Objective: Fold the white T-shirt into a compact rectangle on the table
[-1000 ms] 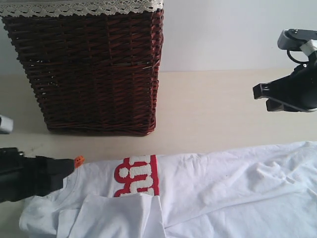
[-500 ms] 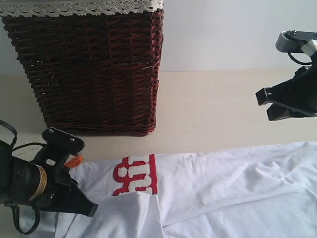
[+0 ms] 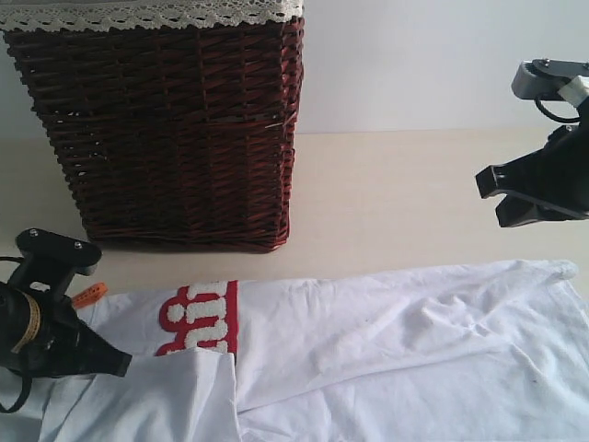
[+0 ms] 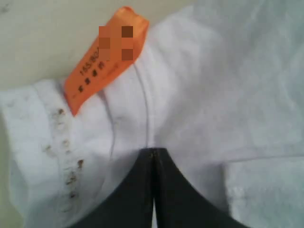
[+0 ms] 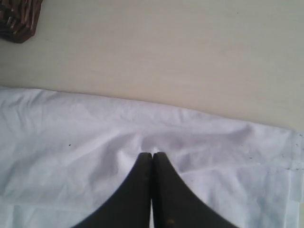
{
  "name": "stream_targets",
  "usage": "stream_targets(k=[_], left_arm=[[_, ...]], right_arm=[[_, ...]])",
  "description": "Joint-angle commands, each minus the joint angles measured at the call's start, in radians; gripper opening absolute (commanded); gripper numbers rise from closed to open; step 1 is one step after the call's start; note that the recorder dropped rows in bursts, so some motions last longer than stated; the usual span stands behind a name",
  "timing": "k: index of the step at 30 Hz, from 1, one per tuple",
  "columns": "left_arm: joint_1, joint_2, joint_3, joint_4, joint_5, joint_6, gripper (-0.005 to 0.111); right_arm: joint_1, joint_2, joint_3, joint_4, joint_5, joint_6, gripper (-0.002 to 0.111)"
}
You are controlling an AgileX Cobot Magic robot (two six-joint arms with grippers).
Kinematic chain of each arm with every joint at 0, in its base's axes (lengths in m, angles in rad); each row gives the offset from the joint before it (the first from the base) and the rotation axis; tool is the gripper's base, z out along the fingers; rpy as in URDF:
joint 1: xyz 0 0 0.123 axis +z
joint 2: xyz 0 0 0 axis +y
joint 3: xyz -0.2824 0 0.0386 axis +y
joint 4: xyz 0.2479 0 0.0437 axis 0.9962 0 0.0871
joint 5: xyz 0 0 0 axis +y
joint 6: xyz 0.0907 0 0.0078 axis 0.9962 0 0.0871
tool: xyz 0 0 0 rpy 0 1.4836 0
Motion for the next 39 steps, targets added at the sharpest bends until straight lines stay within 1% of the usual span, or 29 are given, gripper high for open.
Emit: stream_targets(k=[1, 3, 4, 6, 8, 9, 10, 13, 14, 16, 19, 21, 23, 25, 27, 29, 34, 36, 39], left_arm=[[0.006, -0.111, 0.007, 0.012, -0.011, -0.035, 0.000], [0.006, -0.174, 0.007, -0.003, -0.106, -0.035, 0.000], [0.006, -0.195, 0.009, -0.007, -0.190, -0.035, 0.000], [-0.005, -0.221, 0.014, 0.008, -0.426, -0.035, 0.000], [-0.012, -0.211, 0.011, 0.009, -0.627, -0.039, 0.000], [-0.017, -0.195, -0.003, 0.009, -0.670, -0.057, 0.000], [-0.022, -0.179, -0.022, 0.009, -0.662, -0.068, 0.000], [-0.031, -0.083, -0.087, 0.018, -0.527, -0.080, 0.000], [-0.031, -0.045, -0.098, 0.036, -0.503, -0.090, 0.000], [-0.031, 0.024, -0.107, 0.078, -0.497, -0.103, 0.000], [-0.031, 0.096, -0.107, 0.085, -0.519, -0.106, 0.000], [-0.031, 0.127, -0.116, 0.085, -0.498, -0.103, 0.000], [-0.029, 0.150, -0.131, 0.085, -0.422, -0.091, 0.000], [-0.029, 0.169, -0.152, 0.085, -0.304, -0.063, 0.000], [-0.029, 0.172, -0.164, 0.085, -0.233, -0.062, 0.000], [-0.029, 0.167, -0.163, 0.085, -0.237, -0.060, 0.000], [-0.029, 0.135, -0.164, 0.087, -0.328, -0.047, 0.000], [-0.029, 0.121, -0.164, 0.087, -0.316, -0.037, 0.000], [-0.029, 0.113, -0.164, 0.087, -0.250, -0.035, 0.000]], right_arm=[[-0.002, -0.012, -0.009, -0.006, 0.005, -0.009, 0.000], [-0.002, -0.004, -0.009, -0.006, 0.005, -0.009, 0.000], [-0.002, 0.003, -0.009, -0.006, 0.005, -0.009, 0.000], [-0.002, 0.026, -0.009, -0.006, 0.009, -0.009, 0.000], [-0.002, 0.058, -0.009, -0.006, 0.009, -0.009, 0.000], [-0.002, 0.079, -0.009, -0.006, 0.011, -0.009, 0.000], [-0.002, 0.100, -0.009, -0.006, 0.013, -0.009, 0.000], [-0.002, 0.149, -0.009, -0.004, 0.004, -0.009, 0.000], [-0.002, 0.158, -0.009, -0.002, -0.005, -0.009, 0.000], [-0.002, 0.174, -0.009, -0.002, -0.027, -0.009, 0.000], [-0.002, 0.199, -0.009, -0.010, -0.065, -0.009, 0.000], [-0.002, 0.218, -0.009, -0.013, -0.080, -0.009, 0.000], [-0.002, 0.244, -0.009, -0.033, -0.093, -0.006, 0.000], [-0.002, 0.274, -0.009, -0.049, -0.110, -0.006, 0.000], [-0.002, 0.299, -0.009, -0.067, -0.136, 0.004, 0.000], [-0.002, 0.324, -0.009, -0.085, -0.165, 0.022, 0.000], [-0.002, 0.363, -0.009, -0.127, -0.208, 0.023, 0.000], [-0.002, 0.368, -0.009, -0.178, -0.230, 0.058, 0.000], [-0.002, 0.368, -0.009, -0.345, -0.262, 0.215, 0.000]])
